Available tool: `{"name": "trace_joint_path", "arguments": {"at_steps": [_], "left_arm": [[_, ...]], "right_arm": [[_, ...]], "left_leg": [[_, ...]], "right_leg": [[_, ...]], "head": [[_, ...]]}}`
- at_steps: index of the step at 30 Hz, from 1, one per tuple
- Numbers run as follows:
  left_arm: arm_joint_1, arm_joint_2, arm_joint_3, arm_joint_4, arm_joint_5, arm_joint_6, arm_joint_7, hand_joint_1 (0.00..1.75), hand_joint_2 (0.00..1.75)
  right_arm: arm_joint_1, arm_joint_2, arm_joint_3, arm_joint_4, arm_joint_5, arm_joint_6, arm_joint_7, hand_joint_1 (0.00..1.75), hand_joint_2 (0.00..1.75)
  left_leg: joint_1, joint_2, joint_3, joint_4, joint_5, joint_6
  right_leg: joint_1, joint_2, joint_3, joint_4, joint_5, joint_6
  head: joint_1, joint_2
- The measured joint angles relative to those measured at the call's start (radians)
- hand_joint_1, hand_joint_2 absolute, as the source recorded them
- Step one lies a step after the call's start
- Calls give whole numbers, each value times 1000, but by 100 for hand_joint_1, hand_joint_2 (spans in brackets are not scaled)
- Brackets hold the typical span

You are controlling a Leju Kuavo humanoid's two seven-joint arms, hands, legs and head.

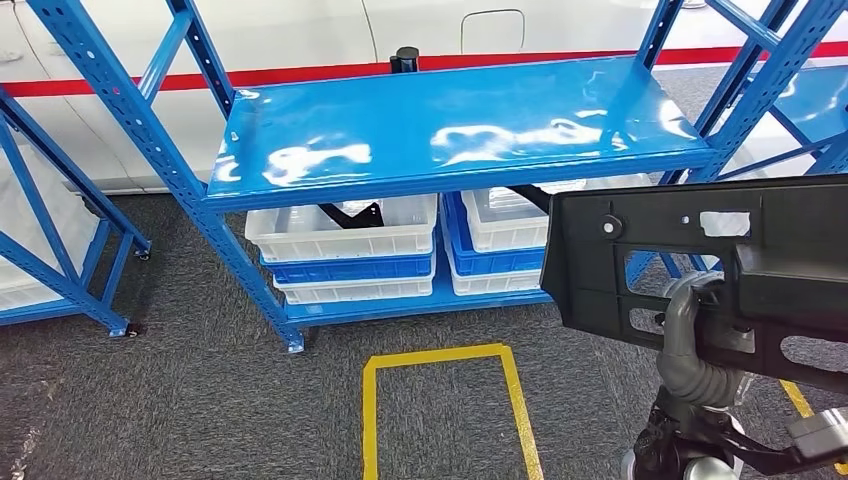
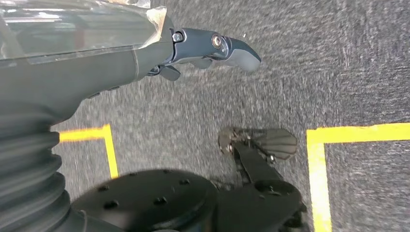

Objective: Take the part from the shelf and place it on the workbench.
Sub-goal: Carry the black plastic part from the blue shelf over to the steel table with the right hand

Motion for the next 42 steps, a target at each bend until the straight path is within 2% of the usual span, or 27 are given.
{"name": "trace_joint_path", "arguments": {"at_steps": [4,6,9,10,13,14,15,16,17,18,19,20,21,23,25,27,28,29,30,31,32,34,36,38,39,40,42], "left_arm": [[-18,-16,10,-5,13,1,5,0,175],[-29,-19,9,-9,1,-7,21,0,175],[-37,-18,-2,-13,-25,-24,60,0,175],[-37,-17,-10,-14,-39,-28,71,0,175],[-36,-9,-38,-14,-79,-37,93,0,175],[-35,-7,-47,-14,-86,-40,97,0,175],[-35,-6,-54,-14,-90,-41,99,0,175],[-35,-6,-60,-14,-92,-42,100,0,175],[-34,-5,-65,-14,-93,-43,101,0,175],[-34,0,-69,-14,-94,-43,102,0,175],[-33,2,-72,-14,-95,-43,102,0,175],[-33,6,-75,-14,-96,-42,103,0,175],[-32,9,-78,-14,-97,-42,104,0,175],[-31,9,-84,-14,-98,-42,105,0,175],[-30,11,-87,-14,-98,-42,107,0,175],[-27,13,-89,-14,-96,-42,113,0,175],[-25,13,-90,-14,-94,-40,115,0,175],[-24,13,-90,-13,-91,-38,117,0,175],[-23,13,-90,-13,-89,-36,117,0,175],[-22,12,-90,-13,-89,-33,117,0,175],[-20,12,-91,-13,-89,-31,117,0,175],[-15,14,-91,-13,-88,-25,117,0,175],[-13,18,-91,-12,-87,-20,117,0,175],[-13,20,-91,-12,-88,-19,117,0,175],[-13,20,-91,-12,-90,-19,116,0,175],[-13,21,-91,-12,-94,-21,116,0,175],[-11,21,-93,-12,-104,-24,114,0,175]], "right_arm": [[3,-10,12,-15,-1,6,14,166,175],[-1,-12,21,-16,-6,11,16,166,175],[-16,-13,30,-18,-13,17,19,166,175],[-22,-14,32,-18,-15,18,19,166,175],[-26,-17,36,-18,-26,18,20,166,175],[-25,-18,36,-18,-29,18,19,166,175],[-24,-19,36,-18,-30,18,19,166,175],[-23,-20,36,-18,-31,18,19,166,175],[-23,-20,37,-18,-32,18,18,166,175],[-24,-20,37,-17,-33,18,18,166,175],[-24,-19,37,-17,-33,19,18,166,175],[-24,-19,38,-17,-34,19,17,166,175],[-24,-19,38,-17,-35,19,16,166,175],[-23,-19,37,-18,-35,19,13,166,175],[-22,-19,38,-18,-35,19,12,166,175],[-21,-16,40,-18,-36,21,12,166,175],[-20,-15,41,-18,-37,24,12,166,175],[-17,-14,42,-18,-38,26,12,166,175],[-16,-13,43,-17,-38,28,12,166,175],[-15,-12,44,-16,-39,30,13,166,175],[-15,-11,44,-16,-39,30,13,166,175],[-16,-8,46,-15,-38,31,12,166,175],[-17,-5,48,-14,-38,31,12,166,175],[-16,-3,50,-13,-38,32,12,166,175],[-16,-2,50,-13,-38,32,12,166,175],[-17,-1,50,-13,-37,33,12,166,175],[-18,-1,50,-12,-37,36,12,166,175]], "left_leg": [[1,0,-6,1,5,-11],[-1,0,-11,4,4,-10],[4,10,6,-35,22,-6],[8,16,13,-50,30,-7],[13,34,9,-61,38,-14],[15,40,5,-58,39,-17],[19,47,-1,-54,39,-22],[25,55,-8,-45,39,-30],[30,62,-16,-32,35,-41],[33,69,-24,-15,29,-53],[33,76,-31,3,20,-65],[31,83,-33,16,12,-75],[30,91,-32,23,6,-82],[34,106,-27,26,-1,-88],[41,79,-39,67,-48,-91],[39,29,-84,187,-142,-87],[35,15,-109,256,-181,-83],[31,9,-124,304,-203,-77],[27,5,-123,321,-206,-68],[23,1,-102,298,-191,-57],[18,-9,-65,244,-165,-44],[8,-55,9,121,-123,-16],[-2,-76,38,70,-111,-4],[-6,-52,41,59,-102,-4],[-5,-41,43,49,-95,-4],[-3,-28,45,38,-87,-3],[-2,1,44,26,-77,-1]], "right_leg": [[-2,-1,-1,1,5,-2],[-8,-1,0,-1,8,3],[-2,1,-10,5,3,11],[-1,1,-25,33,-14,11],[-9,0,-116,214,-95,14],[-15,-1,-136,252,-105,23],[-20,-2,-137,252,-98,37],[-27,-7,-117,212,-77,55],[-34,-20,-83,145,-50,74],[-39,-43,-60,91,-28,87],[-43,-61,-44,57,-14,88],[-45,-73,-43,48,-9,78],[-44,-74,-53,60,-10,63],[-44,-50,-61,67,-6,34],[-41,-29,-68,68,5,16],[-35,-8,-79,68,18,1],[-30,3,-87,68,23,-4],[-25,15,-92,68,27,-7],[-19,28,-97,68,30,-8],[-14,41,-99,69,33,-8],[-10,55,-100,69,34,-7],[-4,78,-101,69,39,-4],[-5,96,-106,68,45,3],[-6,110,-113,64,53,15],[-6,104,-118,67,52,19],[-3,85,-131,87,41,19],[1,34,-179,186,-11,12]], "head": [[0,0],[-1,0],[-2,0],[0,0],[2,0],[1,0],[2,0],[2,0],[4,0],[8,0],[12,0],[13,0],[14,0],[7,0],[2,0],[-5,0],[-7,0],[-8,0],[-8,0],[-8,0],[-8,0],[-7,0],[-7,0],[-9,0],[-9,0],[-7,0],[-1,0]]}}
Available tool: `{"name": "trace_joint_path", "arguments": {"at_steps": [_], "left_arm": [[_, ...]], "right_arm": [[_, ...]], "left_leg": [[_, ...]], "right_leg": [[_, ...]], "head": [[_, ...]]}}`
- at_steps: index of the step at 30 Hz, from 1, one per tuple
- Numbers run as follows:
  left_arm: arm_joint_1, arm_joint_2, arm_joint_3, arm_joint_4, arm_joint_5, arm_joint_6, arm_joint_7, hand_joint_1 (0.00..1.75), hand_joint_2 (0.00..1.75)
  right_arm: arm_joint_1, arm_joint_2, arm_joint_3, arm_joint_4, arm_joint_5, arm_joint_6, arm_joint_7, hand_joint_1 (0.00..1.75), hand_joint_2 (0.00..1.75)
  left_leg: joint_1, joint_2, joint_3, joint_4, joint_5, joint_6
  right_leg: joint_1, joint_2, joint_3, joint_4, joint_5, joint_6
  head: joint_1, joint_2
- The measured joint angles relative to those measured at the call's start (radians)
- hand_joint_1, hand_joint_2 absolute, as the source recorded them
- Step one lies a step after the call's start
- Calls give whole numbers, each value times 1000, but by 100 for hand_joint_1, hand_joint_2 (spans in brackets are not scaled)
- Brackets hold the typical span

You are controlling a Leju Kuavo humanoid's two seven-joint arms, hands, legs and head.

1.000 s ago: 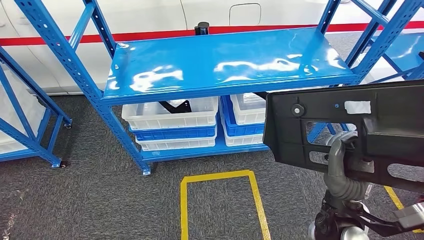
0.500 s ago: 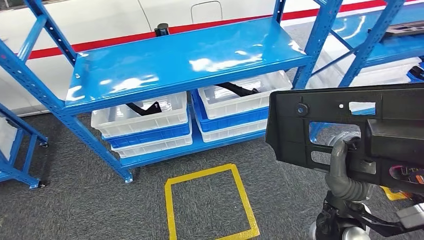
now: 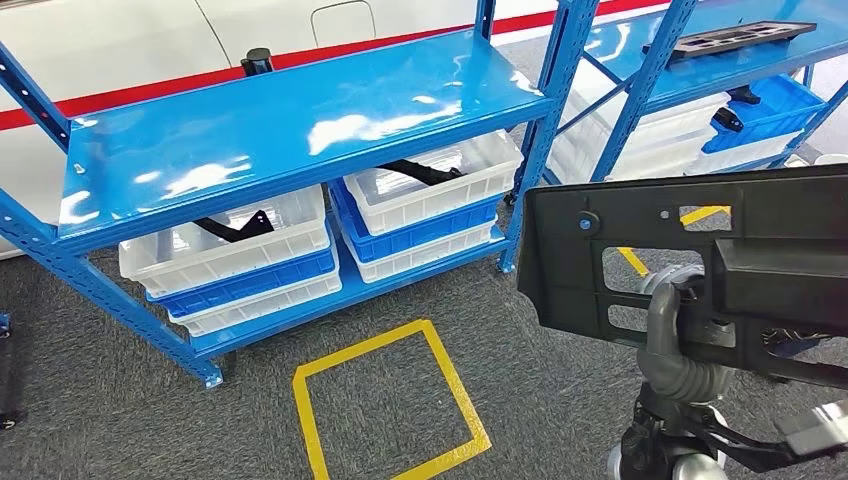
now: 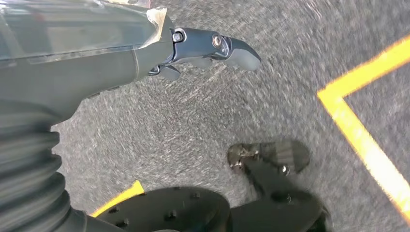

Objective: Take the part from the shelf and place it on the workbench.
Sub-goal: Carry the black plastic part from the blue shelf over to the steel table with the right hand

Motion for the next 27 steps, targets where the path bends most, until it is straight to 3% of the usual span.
{"name": "trace_joint_path", "arguments": {"at_steps": [2,3,4,6,7,9,11,12,13,15,16,18,19,20,22,24,26,27], "left_arm": [[3,0,-2,1,-5,-3,-1,0,175],[4,0,-2,1,-6,-4,-1,0,175],[4,1,-3,1,-7,-4,-1,0,175],[3,1,-6,1,-7,-5,-1,0,175],[3,1,-8,1,-7,-5,-1,0,175],[2,3,-11,1,-7,-10,-3,0,175],[1,4,-12,1,2,-29,-12,0,175],[-1,6,-13,1,8,-47,-18,0,175],[-2,8,-13,0,16,-70,-26,0,175],[-3,15,-13,0,24,-119,-38,0,175],[-1,19,-13,1,26,-142,-43,0,175],[3,27,-13,1,29,-173,-50,0,175],[4,31,-13,1,29,-182,-52,0,175],[4,35,-13,1,31,-189,-54,0,175],[5,42,-13,1,34,-197,-58,0,175],[8,47,-11,1,41,-209,-62,0,175],[11,49,-10,2,47,-223,-66,0,175],[12,50,-9,2,48,-226,-68,0,175]], "right_arm": [[1,0,0,2,1,2,0,166,175],[2,0,1,3,1,2,0,166,175],[3,1,1,5,1,2,0,166,175],[2,1,1,6,1,2,0,166,175],[2,1,1,6,1,3,0,166,175],[1,1,0,6,1,3,-1,166,175],[2,1,0,6,1,9,-3,166,175],[3,1,0,6,0,14,-5,166,175],[3,1,0,6,-2,20,-6,166,175],[1,1,0,7,-6,31,-10,166,175],[1,1,0,8,-8,36,-11,166,175],[2,2,0,11,-10,43,-13,166,175],[3,2,0,12,-11,45,-14,166,175],[3,2,-1,13,-12,47,-16,166,175],[4,2,-1,14,-14,54,-20,166,175],[6,3,-1,13,-16,62,-24,166,175],[10,4,-2,13,-18,67,-26,166,175],[12,4,-3,13,-18,68,-27,166,175]], "left_leg": [[-1,31,-7,0,3,1],[-1,47,-10,0,4,0],[-1,61,-12,0,5,-2],[-1,87,-12,4,5,-7],[-3,97,-13,8,3,-12],[-7,116,-12,14,0,-23],[-7,132,-10,14,1,-33],[-4,125,-10,18,-4,-39],[-1,101,-16,34,-21,-46],[5,34,-54,124,-87,-58],[6,12,-82,190,-126,-60],[7,1,-121,282,-161,-60],[7,0,-118,280,-150,-59],[8,-5,-95,240,-121,-56],[10,-47,-20,104,-58,-47],[9,-82,23,19,-35,-40],[2,-68,26,7,-33,-34],[2,-55,28,1,-27,-28]], "right_leg": [[0,-22,-50,121,-53,1],[-2,-26,-53,142,-60,7],[-4,-31,-35,123,-52,17],[-8,-62,52,-14,-12,37],[-8,-84,91,-79,5,39],[-5,-105,125,-142,21,26],[-4,-85,116,-141,28,7],[-7,-75,113,-142,31,0],[-11,-65,112,-143,36,-8],[-16,-45,108,-144,45,-22],[-15,-34,103,-144,49,-27],[-13,-8,94,-144,56,-30],[-13,6,91,-144,58,-28],[-13,20,90,-143,61,-26],[-13,46,89,-143,65,-18],[-13,67,83,-142,71,-9],[-16,88,73,-146,80,5],[-17,85,67,-145,82,11]], "head": [[3,0],[3,0],[3,0],[4,0],[4,0],[2,0],[0,0],[0,0],[-1,0],[-5,0],[-6,0],[-7,0],[-7,0],[-7,0],[-7,0],[-7,0],[-7,0],[-6,0]]}}
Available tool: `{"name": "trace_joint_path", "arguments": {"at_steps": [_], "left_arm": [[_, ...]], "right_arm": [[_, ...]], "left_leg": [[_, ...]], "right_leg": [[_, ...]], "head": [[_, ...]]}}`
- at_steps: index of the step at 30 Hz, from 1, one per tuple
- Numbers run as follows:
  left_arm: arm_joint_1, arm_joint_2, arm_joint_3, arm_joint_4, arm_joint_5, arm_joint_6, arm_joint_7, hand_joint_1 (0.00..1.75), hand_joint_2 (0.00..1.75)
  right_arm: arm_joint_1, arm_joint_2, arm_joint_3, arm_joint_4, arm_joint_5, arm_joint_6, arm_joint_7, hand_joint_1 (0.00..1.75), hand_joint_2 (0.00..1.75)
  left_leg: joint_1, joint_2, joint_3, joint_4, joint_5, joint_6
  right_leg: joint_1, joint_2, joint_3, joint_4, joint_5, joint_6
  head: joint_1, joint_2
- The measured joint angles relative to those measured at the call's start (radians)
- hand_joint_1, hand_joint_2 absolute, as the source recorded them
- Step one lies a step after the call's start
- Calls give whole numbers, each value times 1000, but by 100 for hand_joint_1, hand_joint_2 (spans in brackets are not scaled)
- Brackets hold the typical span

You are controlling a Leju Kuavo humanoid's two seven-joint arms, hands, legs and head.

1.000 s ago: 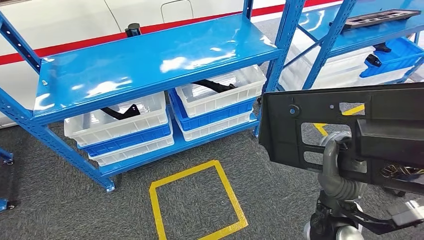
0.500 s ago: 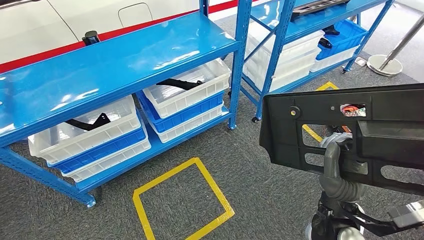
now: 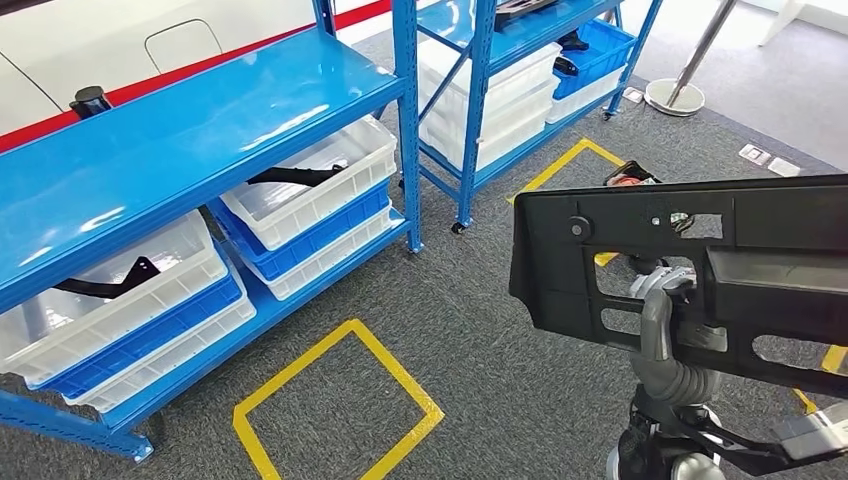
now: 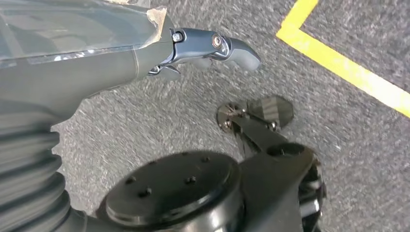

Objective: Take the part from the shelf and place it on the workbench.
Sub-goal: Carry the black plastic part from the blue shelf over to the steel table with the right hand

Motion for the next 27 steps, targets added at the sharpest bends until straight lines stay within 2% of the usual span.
{"name": "trace_joint_path", "arguments": {"at_steps": [2,3,4,5,6,7,8,9,10,11,12,13,15,17,19,20,21,22,23,24,25,27], "left_arm": [[2,2,1,0,2,-2,-1,0,175],[3,2,2,1,2,-1,-2,0,175],[6,2,3,2,1,-1,-1,0,175],[8,2,3,3,-1,-1,1,0,175],[10,1,3,4,-2,0,3,0,175],[12,0,3,4,-4,1,6,0,175],[12,-2,3,4,-6,4,9,0,175],[12,-4,3,4,-8,8,13,0,175],[12,-4,3,4,-11,12,17,0,175],[12,-5,3,4,-14,16,21,0,175],[12,-5,3,5,-17,20,24,0,175],[12,-5,3,5,-18,21,26,0,175],[11,-7,3,5,-20,24,29,0,175],[11,-10,3,5,-20,27,30,0,175],[12,-12,3,6,-19,30,29,0,175],[12,-13,3,6,-19,30,29,0,175],[13,-13,3,7,-18,30,29,0,175],[13,-14,3,7,-17,30,28,0,175],[12,-14,3,7,-17,30,28,0,175],[12,-14,3,7,-17,30,28,0,175],[13,-14,3,7,-18,30,29,0,175],[14,-11,2,8,-18,31,30,0,175]], "right_arm": [[2,0,-3,0,-1,2,-2,166,175],[2,0,-4,0,-2,3,-2,166,175],[2,0,-5,0,-3,4,-3,166,175],[3,0,-6,0,-3,4,-3,166,175],[5,0,-7,0,-4,4,-3,166,175],[8,0,-8,0,-4,3,-3,166,175],[10,0,-9,-1,-4,2,-3,166,175],[13,0,-10,-2,-4,0,-3,166,175],[15,0,-12,-3,-4,-2,-2,166,175],[17,1,-13,-5,-3,-4,-1,166,175],[21,2,-13,-7,-2,-5,0,166,175],[24,4,-14,-9,-1,-6,1,166,175],[33,6,-14,-12,1,-7,4,166,175],[37,8,-15,-17,2,-9,4,166,175],[39,12,-16,-20,3,-10,4,166,175],[40,13,-16,-20,3,-10,4,166,175],[42,15,-16,-20,3,-10,4,166,175],[43,15,-16,-20,3,-10,4,166,175],[44,16,-16,-20,3,-10,4,166,175],[44,16,-16,-20,3,-10,4,166,175],[44,16,-16,-20,3,-10,4,166,175],[43,17,-17,-21,3,-10,4,166,175]], "left_leg": [[2,28,2,-14,14,14],[3,43,1,-19,18,18],[1,58,-2,-19,19,21],[1,74,-4,-19,20,22],[0,91,-6,-19,20,22],[0,106,-7,-19,20,21],[1,121,-7,-18,20,19],[2,133,-6,-16,19,16],[0,145,-6,-13,16,10],[-2,155,-5,-8,12,3],[-6,163,-3,-5,9,-3],[-8,172,-2,-4,7,-9],[-4,185,3,-5,6,-17],[5,143,-10,29,-27,-28],[9,79,-60,139,-99,-34],[8,65,-91,205,-131,-34],[8,58,-116,258,-150,-32],[8,55,-124,277,-148,-29],[7,52,-112,257,-127,-24],[6,45,-81,202,-91,-17],[5,24,-44,132,-55,-8],[2,-23,9,24,-17,10]], "right_leg": [[5,-44,-28,41,-21,0],[7,-75,-51,93,-47,-6],[8,-95,-81,158,-78,-10],[8,-104,-110,224,-104,-11],[7,-108,-126,267,-120,-8],[5,-111,-123,277,-121,-1],[3,-117,-97,242,-108,10],[0,-133,-53,173,-86,21],[-1,-159,-9,100,-69,28],[-1,-179,27,42,-55,28],[1,-193,47,9,-49,23],[3,-194,50,1,-48,14],[2,-169,46,0,-42,-3],[-2,-146,40,-1,-35,-18],[-1,-124,32,-2,-28,-31],[1,-113,28,-2,-25,-36],[5,-101,24,-2,-23,-39],[7,-87,22,-1,-21,-42],[10,-73,21,-1,-19,-42],[11,-59,21,-1,-17,-42],[10,-45,21,-2,-15,-40],[10,-22,17,-1,-9,-32]], "head": [[4,0],[6,0],[9,0],[10,0],[10,0],[10,0],[10,0],[10,0],[12,0],[12,0],[10,0],[8,0],[4,0],[2,0],[-1,0],[-2,0],[-2,0],[-2,0],[-2,0],[-2,0],[-2,0],[-1,0]]}}
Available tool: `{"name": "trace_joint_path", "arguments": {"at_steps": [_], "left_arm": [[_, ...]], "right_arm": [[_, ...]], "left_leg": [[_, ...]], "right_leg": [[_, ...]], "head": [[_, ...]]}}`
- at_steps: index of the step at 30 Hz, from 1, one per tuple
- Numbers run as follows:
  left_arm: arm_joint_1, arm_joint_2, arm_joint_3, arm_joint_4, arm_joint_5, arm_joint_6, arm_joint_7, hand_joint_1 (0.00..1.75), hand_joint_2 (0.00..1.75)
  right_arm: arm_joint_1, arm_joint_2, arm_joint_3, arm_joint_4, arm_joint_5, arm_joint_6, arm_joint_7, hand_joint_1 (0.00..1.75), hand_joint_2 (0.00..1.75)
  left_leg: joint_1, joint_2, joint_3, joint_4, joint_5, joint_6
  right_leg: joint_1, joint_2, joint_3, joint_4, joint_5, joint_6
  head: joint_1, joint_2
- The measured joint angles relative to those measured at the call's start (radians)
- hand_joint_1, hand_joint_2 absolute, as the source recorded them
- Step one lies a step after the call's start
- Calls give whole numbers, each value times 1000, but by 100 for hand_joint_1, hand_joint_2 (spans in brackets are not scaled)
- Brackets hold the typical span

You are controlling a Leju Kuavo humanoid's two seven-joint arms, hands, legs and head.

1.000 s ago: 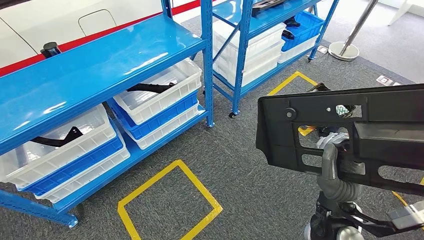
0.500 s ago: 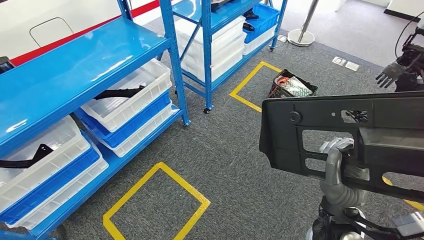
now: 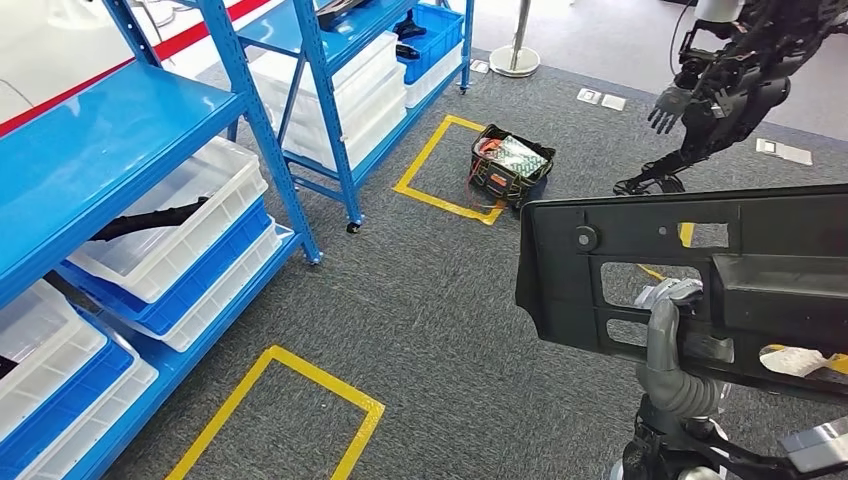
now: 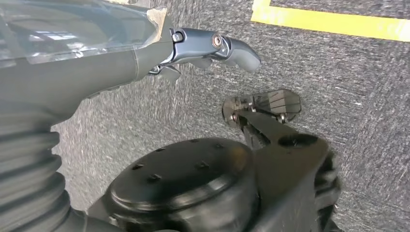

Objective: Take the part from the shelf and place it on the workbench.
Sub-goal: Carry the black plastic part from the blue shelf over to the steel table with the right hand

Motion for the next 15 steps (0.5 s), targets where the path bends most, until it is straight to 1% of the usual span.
{"name": "trace_joint_path", "arguments": {"at_steps": [1,2,3,4,5,6,7,8,9,10,11,12,13,14,15], "left_arm": [[1,2,0,1,0,0,0,0,175],[1,3,0,1,0,0,0,0,175],[1,4,0,1,0,0,0,0,175],[1,4,0,1,0,0,0,0,175],[1,3,0,1,1,1,-1,0,175],[1,2,0,1,3,1,-3,0,175],[3,1,0,1,5,2,-5,0,175],[4,0,1,2,9,3,-6,0,175],[6,-1,1,2,11,3,-7,0,175],[6,-3,1,2,12,3,-7,0,175],[6,-4,2,2,14,3,-7,0,175],[6,-5,3,2,14,3,-7,0,175],[5,-6,4,2,14,3,-8,0,175],[5,-5,5,2,14,3,-8,0,175],[5,-4,6,2,14,3,-8,0,175]], "right_arm": [[0,1,0,-1,0,0,0,166,175],[0,2,0,-1,0,0,0,166,175],[1,2,0,-2,0,0,0,166,175],[2,2,-1,-2,0,0,0,166,175],[1,2,-2,-2,0,1,0,166,175],[-1,2,-2,-3,-1,3,0,166,175],[-1,2,-3,-3,-2,5,-1,166,175],[-2,1,-3,-2,-3,7,-1,166,175],[-1,1,-3,-1,-3,9,-1,166,175],[0,0,-4,0,-4,9,-1,166,175],[1,0,-5,0,-4,10,-2,166,175],[2,-1,-5,1,-4,10,-2,166,175],[1,-1,-5,1,-5,10,-2,166,175],[1,-1,-5,2,-5,10,-2,166,175],[1,-1,-6,2,-6,10,-2,166,175]], "left_leg": [[-3,-14,8,-20,1,6],[-6,-11,9,-27,1,11],[-9,1,12,-38,7,14],[-9,15,18,-53,17,14],[-7,30,25,-70,28,16],[-5,46,30,-85,37,15],[-4,63,32,-91,42,15],[-5,79,31,-93,43,16],[-5,97,29,-93,43,15],[-4,113,28,-93,42,13],[-2,128,28,-91,41,10],[1,141,29,-88,38,4],[4,152,29,-81,34,-4],[5,162,25,-72,26,-15],[5,171,22,-62,17,-24]], "right_leg": [[-3,10,-5,-1,4,6],[-5,22,-9,-4,9,14],[-8,33,-14,-8,15,22],[-7,27,-20,-6,17,27],[-3,8,-31,9,9,28],[2,-20,-50,43,-9,25],[3,-53,-78,100,-38,21],[4,-72,-108,167,-69,19],[1,-82,-133,224,-91,21],[-4,-87,-143,254,-100,29],[-9,-92,-131,244,-94,40],[-15,-101,-98,192,-75,55],[-21,-119,-52,117,-53,69],[-24,-139,-14,53,-36,77],[-25,-152,12,11,-25,75]], "head": [[0,0],[-1,0],[-2,0],[-2,0],[-1,0],[2,0],[4,0],[5,0],[6,0],[6,0],[6,0],[6,0],[7,0],[8,0],[9,0]]}}
